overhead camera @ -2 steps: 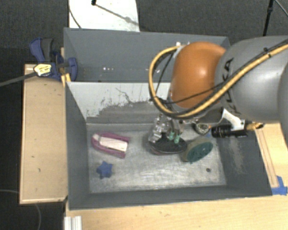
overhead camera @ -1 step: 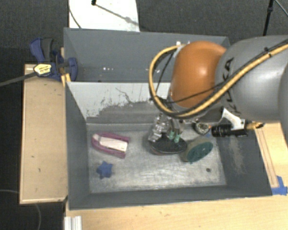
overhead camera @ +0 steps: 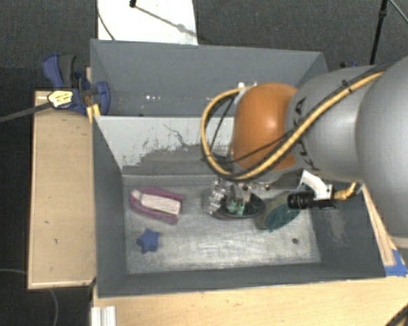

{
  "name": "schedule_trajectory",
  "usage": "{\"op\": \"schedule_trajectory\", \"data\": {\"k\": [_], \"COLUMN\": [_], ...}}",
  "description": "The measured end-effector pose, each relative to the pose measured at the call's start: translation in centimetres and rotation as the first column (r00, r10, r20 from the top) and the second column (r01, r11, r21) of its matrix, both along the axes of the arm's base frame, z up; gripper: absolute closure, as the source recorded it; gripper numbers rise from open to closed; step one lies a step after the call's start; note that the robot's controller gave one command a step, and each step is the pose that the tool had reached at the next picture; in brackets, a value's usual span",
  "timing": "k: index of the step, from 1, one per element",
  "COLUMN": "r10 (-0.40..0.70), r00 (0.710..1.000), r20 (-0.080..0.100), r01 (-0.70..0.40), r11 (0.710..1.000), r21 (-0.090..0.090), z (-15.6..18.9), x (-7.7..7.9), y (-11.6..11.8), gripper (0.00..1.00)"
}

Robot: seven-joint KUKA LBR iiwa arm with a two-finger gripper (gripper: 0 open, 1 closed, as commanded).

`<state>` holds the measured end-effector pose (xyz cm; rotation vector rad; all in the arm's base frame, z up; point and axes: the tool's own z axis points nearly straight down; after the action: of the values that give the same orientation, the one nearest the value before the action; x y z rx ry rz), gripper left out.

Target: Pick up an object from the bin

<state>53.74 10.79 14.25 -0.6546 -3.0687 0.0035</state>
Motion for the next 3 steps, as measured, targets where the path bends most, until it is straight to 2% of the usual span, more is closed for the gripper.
{"op": "schedule_trajectory", "data": {"k": [1, 2, 3], "r10": [-0.008, -0.17, -0.168], "r00": [1.0, 0.985, 0.986], "r20": [0.009, 0.011, 0.008], "r01": [0.008, 0.17, 0.168], "r11": [1.0, 0.985, 0.986], "r21": [0.002, 0.004, 0.002], "z": [2.2, 8.2, 8.0], "x": [-0.4, 0.2, 0.1], "y": [-0.5, -1.1, -1.1], "gripper": [1.0, 1.0, 0.0]}}
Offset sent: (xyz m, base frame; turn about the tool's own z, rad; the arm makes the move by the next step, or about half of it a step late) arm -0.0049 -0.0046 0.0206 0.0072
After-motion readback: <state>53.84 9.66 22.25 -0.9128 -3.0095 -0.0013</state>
